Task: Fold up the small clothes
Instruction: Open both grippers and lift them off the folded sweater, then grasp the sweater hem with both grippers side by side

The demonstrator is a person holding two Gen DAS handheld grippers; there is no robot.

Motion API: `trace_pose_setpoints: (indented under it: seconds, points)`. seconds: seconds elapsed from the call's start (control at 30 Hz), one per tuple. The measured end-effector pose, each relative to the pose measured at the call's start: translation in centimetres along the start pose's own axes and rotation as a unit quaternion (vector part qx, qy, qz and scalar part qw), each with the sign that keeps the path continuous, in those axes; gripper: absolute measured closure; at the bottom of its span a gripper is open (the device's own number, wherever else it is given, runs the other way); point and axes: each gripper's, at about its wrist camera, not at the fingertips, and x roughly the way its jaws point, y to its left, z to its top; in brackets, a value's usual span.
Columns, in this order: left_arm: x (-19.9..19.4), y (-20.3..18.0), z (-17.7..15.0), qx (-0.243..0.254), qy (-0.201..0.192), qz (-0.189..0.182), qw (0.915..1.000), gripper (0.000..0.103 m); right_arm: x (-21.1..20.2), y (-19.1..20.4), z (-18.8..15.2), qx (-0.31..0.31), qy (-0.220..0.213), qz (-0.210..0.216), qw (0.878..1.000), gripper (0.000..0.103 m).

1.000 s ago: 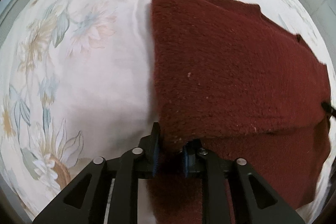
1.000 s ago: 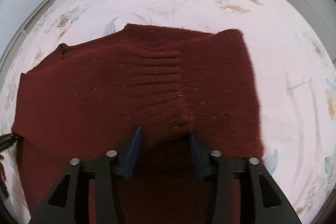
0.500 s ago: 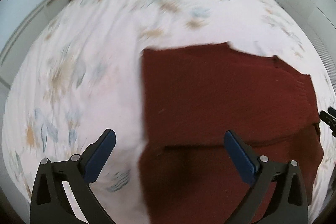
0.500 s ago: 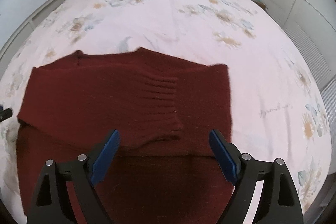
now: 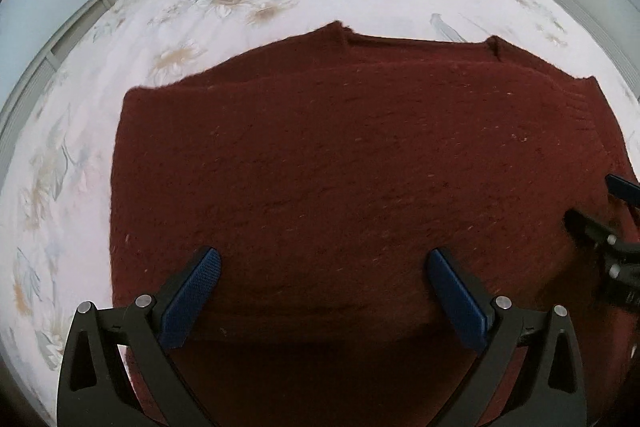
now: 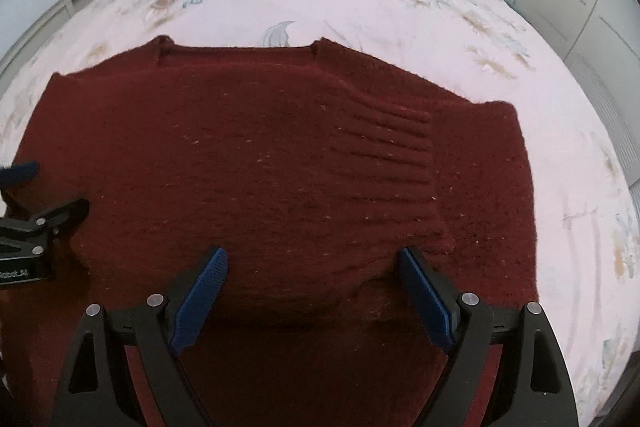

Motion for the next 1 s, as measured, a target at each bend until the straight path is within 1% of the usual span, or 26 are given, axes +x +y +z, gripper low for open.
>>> trace_pose_setpoints:
  seconds: [0.07,0.13,0.17,0.23,0.3,0.33,0.37,0.47,0.53,0.6,0.7,0.77,0.87,1.0]
  points:
    - [-0.1,1.1,-0.3,-0.001,-0.002,0.007,1.0000,0.001,0.0,-1.0,-0.1,0.004,-0.002,-0.010,1.000,0.015]
    - [0.1,2.9,-0.5,-0.016,0.002,0.009,0.9998,0.001,0.2,-2.4,-0.2,0.011,0.001,-0.013,1.000,0.015]
    - [0.4,3.7,-0.6,-0.028,0.007,0.000,0.9996,0.001,0.3,-3.2,-0.2,0.020,0.002,-0.006,1.000,0.015]
    - [0.9,5.1,-0.8,-0.050,0.015,-0.026,0.9983,0.001,0.2,-4.1,-0.3,0.027,0.001,-0.003,1.000,0.014]
    - [1.1,5.2,-0.9,-0.047,0.013,-0.029,0.9984,0.001,0.1,-4.6,-0.3,0.027,-0.002,-0.001,1.000,0.013]
    - [1.1,5.2,-0.9,-0.047,0.013,-0.028,0.9984,0.001,0.2,-4.8,-0.4,0.029,0.000,-0.003,1.000,0.005]
    - [1.2,5.1,-0.9,-0.047,0.013,-0.027,0.9984,0.001,0.3,-4.9,-0.5,0.029,0.004,-0.008,1.000,0.001]
    - [1.2,5.2,-0.4,-0.048,0.027,-0.028,0.9981,0.001,-0.8,-5.4,-0.7,0.035,0.004,0.006,0.999,0.001]
    - [0.1,5.1,-0.2,-0.053,0.031,-0.031,0.9976,0.001,-2.7,-5.8,-1.2,0.029,-0.008,0.001,1.000,0.001]
    - [-1.6,5.3,-0.1,-0.053,0.022,-0.034,0.9978,0.001,-4.5,-6.3,-1.9,0.025,-0.018,0.002,1.000,0.001]
    - [-4.1,5.4,-0.9,-0.035,0.013,-0.044,0.9984,0.001,-7.0,-7.8,-4.0,0.031,-0.022,0.005,0.999,0.001]
    - [-5.8,5.8,-2.3,-0.027,0.015,-0.037,0.9988,0.001,-8.3,-8.9,-5.6,0.047,-0.020,0.002,0.999,0.001]
    - [-7.2,6.2,-4.5,-0.027,0.028,-0.036,0.9986,0.001,-9.5,-10.6,-8.9,0.075,-0.007,0.001,0.997,0.001]
    - [-7.9,7.5,-7.9,-0.045,0.056,-0.033,0.9969,0.001,-10.0,-11.5,-12.9,0.101,0.023,0.001,0.995,0.001]
